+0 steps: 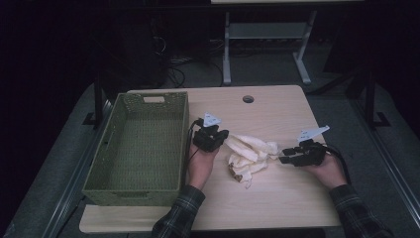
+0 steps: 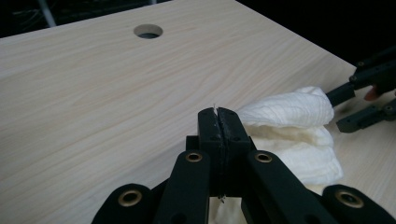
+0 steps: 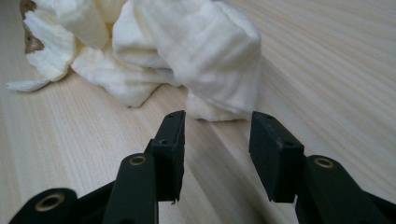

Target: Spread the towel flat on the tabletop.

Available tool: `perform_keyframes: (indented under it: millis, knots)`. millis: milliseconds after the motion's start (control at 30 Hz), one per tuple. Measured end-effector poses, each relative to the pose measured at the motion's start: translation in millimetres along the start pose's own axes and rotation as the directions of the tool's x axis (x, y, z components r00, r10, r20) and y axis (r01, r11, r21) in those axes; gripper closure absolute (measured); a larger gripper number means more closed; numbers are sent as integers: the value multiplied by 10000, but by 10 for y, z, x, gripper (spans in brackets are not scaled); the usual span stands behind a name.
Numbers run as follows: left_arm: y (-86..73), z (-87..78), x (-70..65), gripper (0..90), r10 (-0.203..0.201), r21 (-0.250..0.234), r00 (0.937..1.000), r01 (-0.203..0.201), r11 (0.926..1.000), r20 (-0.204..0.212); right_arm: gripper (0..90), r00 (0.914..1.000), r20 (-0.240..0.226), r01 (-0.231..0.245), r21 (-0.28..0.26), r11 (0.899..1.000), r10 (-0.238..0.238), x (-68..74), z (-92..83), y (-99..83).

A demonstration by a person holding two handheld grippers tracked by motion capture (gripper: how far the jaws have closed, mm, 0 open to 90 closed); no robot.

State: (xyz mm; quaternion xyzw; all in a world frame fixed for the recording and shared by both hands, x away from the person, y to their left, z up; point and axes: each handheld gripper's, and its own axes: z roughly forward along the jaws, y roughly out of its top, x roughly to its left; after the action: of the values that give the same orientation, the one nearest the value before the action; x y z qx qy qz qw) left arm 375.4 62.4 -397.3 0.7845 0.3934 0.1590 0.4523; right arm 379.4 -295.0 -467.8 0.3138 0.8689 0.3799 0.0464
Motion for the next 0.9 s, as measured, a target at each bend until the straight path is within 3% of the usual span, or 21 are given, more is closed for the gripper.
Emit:
perform_keyframes:
  millis: [100,367,533,600,633,667,700,800,900]
  knots:
    - [-2,-24,21,892,-65,-14,9995,64,10000,-313,560,9998,-149,-132,-130,9998,130,11,19,6]
    - [14,-86,52,892,-218,-271,9988,207,9994,-432,524,9991,98,-420,-242,9988,423,-20,117,46]
    - [14,-82,48,892,-229,-269,9988,218,9994,-437,535,9990,-61,-452,-319,9985,451,-14,150,64]
    - [16,-90,56,892,-171,-279,9989,159,9995,-442,580,9988,-17,-483,-321,9983,482,5,169,78]
    - [17,-93,53,892,-206,-284,9990,196,9994,-384,669,9984,-16,-566,-390,9976,566,4,177,79]
    - [17,-93,53,892,-206,-284,9990,196,9994,-384,669,9984,-16,-566,-390,9976,566,4,177,79]
    - [22,-97,50,892,-173,-270,9992,163,9995,-347,805,9987,122,-490,-346,9982,495,-2,182,82]
    - [31,-105,42,892,-178,-325,9994,169,9993,-286,853,9985,311,-434,-286,9986,443,-5,141,86]
    - [72,-127,23,892,-142,-380,9998,136,9992,-156,867,9977,581,-291,-846,9960,341,-28,-109,139]
